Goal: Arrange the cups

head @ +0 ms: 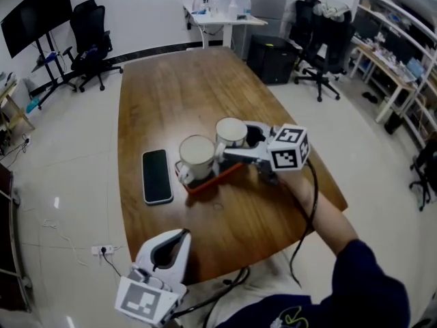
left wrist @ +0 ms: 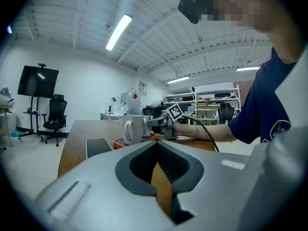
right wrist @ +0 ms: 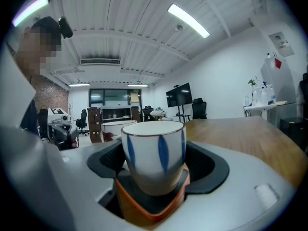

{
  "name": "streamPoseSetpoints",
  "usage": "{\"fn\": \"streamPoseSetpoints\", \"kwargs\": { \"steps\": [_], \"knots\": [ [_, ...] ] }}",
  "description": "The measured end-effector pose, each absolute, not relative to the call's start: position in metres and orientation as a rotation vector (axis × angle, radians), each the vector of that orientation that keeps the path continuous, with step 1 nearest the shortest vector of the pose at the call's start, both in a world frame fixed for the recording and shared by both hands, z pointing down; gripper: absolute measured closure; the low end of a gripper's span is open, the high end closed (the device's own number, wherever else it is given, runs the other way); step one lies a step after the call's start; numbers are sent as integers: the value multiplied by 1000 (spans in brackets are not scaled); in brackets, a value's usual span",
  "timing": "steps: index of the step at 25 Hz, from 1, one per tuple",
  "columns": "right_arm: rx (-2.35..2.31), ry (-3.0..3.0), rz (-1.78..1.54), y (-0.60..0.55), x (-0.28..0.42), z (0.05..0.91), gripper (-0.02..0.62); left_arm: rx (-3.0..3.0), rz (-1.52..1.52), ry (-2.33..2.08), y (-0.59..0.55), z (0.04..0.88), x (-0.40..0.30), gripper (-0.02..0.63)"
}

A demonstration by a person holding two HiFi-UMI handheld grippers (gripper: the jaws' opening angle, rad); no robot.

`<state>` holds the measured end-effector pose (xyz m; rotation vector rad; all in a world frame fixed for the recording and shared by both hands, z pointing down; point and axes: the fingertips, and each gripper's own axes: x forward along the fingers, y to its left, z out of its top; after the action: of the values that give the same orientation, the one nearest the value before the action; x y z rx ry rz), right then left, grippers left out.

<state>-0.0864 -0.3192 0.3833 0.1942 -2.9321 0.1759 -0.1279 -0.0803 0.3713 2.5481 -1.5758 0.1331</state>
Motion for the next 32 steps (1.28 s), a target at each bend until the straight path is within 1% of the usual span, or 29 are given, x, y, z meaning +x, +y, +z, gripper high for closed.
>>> {"fn": "streamPoseSetpoints", "kwargs": {
  "steps": [10,11,12,13,15,17,20,21,22,23,25,26,27,29,32],
  "knots": [
    [223,-2957,130,-319,-81,384,213,2555,161,-1561,-79,373,-130,603],
    [248,-2954,131,-322,-78,384,186,2562,174,-1561,-79,375,-131,603],
    [277,-2950,131,-323,-74,384,132,2567,184,-1560,-79,377,-131,603],
    [303,-2945,132,-323,-69,383,95,2568,189,-1559,-79,378,-132,603],
    [349,-2935,132,-321,-58,384,46,2562,185,-1562,-78,377,-131,603],
    [379,-2929,137,-317,-46,384,26,2558,171,-1569,-78,374,-130,603],
    [458,-2921,196,-305,-21,380,34,2570,188,-1554,-81,372,-126,603],
    [500,-2916,227,-300,-10,381,46,2571,198,-1532,-82,375,-125,603],
    [534,-2915,259,-295,2,383,107,2575,203,-1513,-84,379,-124,603],
    [564,-2917,281,-289,13,386,184,2584,204,-1503,-86,383,-123,603],
    [616,-2920,272,-275,29,386,316,2591,194,-1507,-89,385,-122,603],
    [630,-2914,242,-268,34,385,410,2591,188,-1517,-91,384,-121,603],
    [631,-2905,203,-262,37,383,482,2596,183,-1532,-91,383,-120,603],
    [621,-2889,145,-248,38,380,592,2599,178,-1553,-89,379,-119,603],
    [644,-2887,144,-235,37,380,592,2602,183,-1551,-86,376,-121,603]
  ]
}}
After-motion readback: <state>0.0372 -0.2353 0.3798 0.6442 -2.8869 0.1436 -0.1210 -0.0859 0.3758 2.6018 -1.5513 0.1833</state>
